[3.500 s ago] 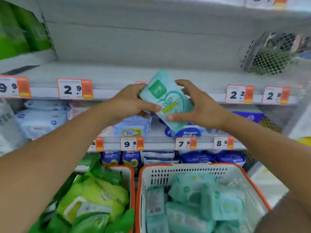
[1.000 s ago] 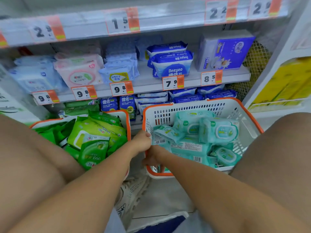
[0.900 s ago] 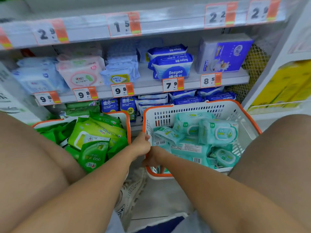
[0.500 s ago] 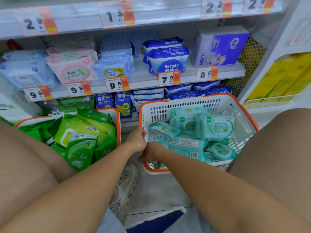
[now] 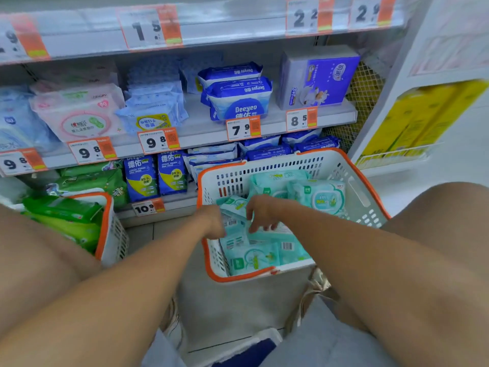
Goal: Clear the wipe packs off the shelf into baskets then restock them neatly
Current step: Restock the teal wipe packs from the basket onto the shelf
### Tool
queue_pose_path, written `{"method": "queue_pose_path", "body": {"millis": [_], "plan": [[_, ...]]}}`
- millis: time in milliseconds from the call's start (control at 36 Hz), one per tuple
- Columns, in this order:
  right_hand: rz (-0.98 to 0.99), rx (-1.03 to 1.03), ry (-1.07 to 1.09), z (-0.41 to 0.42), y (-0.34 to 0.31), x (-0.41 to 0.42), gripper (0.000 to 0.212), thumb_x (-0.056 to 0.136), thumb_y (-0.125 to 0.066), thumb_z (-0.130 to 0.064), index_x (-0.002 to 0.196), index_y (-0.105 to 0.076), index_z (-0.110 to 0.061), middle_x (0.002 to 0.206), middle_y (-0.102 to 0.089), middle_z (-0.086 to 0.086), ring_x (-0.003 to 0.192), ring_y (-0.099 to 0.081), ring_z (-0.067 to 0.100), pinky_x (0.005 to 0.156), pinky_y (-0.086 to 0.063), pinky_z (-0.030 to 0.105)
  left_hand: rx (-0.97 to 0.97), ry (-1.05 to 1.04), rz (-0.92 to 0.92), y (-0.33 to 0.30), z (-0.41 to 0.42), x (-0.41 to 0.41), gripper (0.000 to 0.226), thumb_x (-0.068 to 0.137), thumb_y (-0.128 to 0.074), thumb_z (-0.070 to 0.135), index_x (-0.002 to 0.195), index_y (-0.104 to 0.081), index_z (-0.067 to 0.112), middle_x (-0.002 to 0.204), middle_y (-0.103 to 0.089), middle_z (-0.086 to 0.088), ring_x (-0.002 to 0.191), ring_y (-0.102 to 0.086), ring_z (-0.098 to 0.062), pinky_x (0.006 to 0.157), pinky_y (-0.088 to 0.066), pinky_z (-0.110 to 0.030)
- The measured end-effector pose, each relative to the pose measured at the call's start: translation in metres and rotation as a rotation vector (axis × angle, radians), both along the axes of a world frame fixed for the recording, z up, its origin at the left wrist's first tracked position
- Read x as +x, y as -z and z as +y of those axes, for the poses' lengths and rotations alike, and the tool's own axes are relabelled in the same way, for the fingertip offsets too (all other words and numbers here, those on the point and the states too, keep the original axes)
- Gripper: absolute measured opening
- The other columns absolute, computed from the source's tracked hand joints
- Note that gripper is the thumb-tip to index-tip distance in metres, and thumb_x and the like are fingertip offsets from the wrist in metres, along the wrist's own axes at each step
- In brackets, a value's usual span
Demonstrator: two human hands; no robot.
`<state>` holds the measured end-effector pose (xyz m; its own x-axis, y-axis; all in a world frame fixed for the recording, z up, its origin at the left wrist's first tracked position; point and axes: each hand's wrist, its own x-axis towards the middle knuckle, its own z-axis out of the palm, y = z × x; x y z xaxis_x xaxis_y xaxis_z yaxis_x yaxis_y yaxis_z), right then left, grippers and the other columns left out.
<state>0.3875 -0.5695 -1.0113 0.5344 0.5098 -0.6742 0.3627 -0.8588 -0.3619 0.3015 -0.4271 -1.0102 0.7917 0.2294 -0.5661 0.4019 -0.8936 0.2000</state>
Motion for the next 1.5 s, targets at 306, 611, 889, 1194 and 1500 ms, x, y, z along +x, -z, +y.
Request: {"method": "queue_pose_path", "body": {"millis": [306,611,889,1194,1500], "plan": [[-0.322,-0.394,-0.001,-0.118,0.006,0.142,0.128,0.065,-0.094,-0.028,0.159,-0.009,-0.008,0.162,-0.025,0.015,0.144,-0.035,0.034,0.113,-0.036,0.038,-0.158,0.248,-0.029,-0.038,-0.023,0.105,0.055,0.09,-0.07,0.039,0.134,-0.053,0.011,0.133,-0.057,-0.009,0.111,-0.058,-0.026,0.09,-0.048,-0.036],[-0.451,-0.464,-0.225,-0.146,0.077,0.172,0.122,0.043,-0.091,-0.057,0.148,-0.035,-0.03,0.141,-0.038,0.008,0.131,-0.036,0.032,0.105,-0.038,0.055,-0.232,0.277,0.135,0.019,-0.053,0.16,0.081,0.081,-0.08,0.039,0.146,-0.037,0.017,0.145,-0.047,-0.004,0.118,-0.055,-0.024,0.093,-0.05,-0.034],[-0.177,-0.031,0.137,-0.137,0.046,0.153,0.09,0.042,-0.095,-0.046,0.12,-0.059,-0.02,0.116,-0.064,0.0,0.103,-0.061,0.023,0.081,-0.045,0.026,-0.577,0.0,0.118,0.032,-0.07,0.15,0.124,0.061,-0.093,0.038,0.154,-0.014,0.018,0.154,-0.034,0.002,0.14,-0.037,-0.022,0.111,-0.034,-0.033],[-0.207,0.49,0.215,-0.123,-0.186,0.137,0.047,0.058,-0.097,-0.033,0.096,-0.073,-0.017,0.092,-0.077,-0.003,0.085,-0.074,0.017,0.075,-0.061,0.037,-1.062,-0.142,-0.411,-0.155,-0.028,0.158,0.061,0.05,-0.093,0.012,0.108,-0.073,0.01,0.105,-0.076,-0.008,0.101,-0.072,-0.027,0.092,-0.056,-0.043],[0.026,1.313,0.702,-0.108,-0.282,0.166,0.081,0.054,-0.097,-0.031,0.123,-0.055,-0.028,0.12,-0.072,0.011,0.107,-0.07,0.035,0.094,-0.05,0.066,-1.271,-0.275,-0.893,-0.297,-0.017,0.165,0.051,0.058,-0.084,0.022,0.106,-0.073,0.008,0.101,-0.077,-0.01,0.095,-0.073,-0.029,0.089,-0.057,-0.045]]}}
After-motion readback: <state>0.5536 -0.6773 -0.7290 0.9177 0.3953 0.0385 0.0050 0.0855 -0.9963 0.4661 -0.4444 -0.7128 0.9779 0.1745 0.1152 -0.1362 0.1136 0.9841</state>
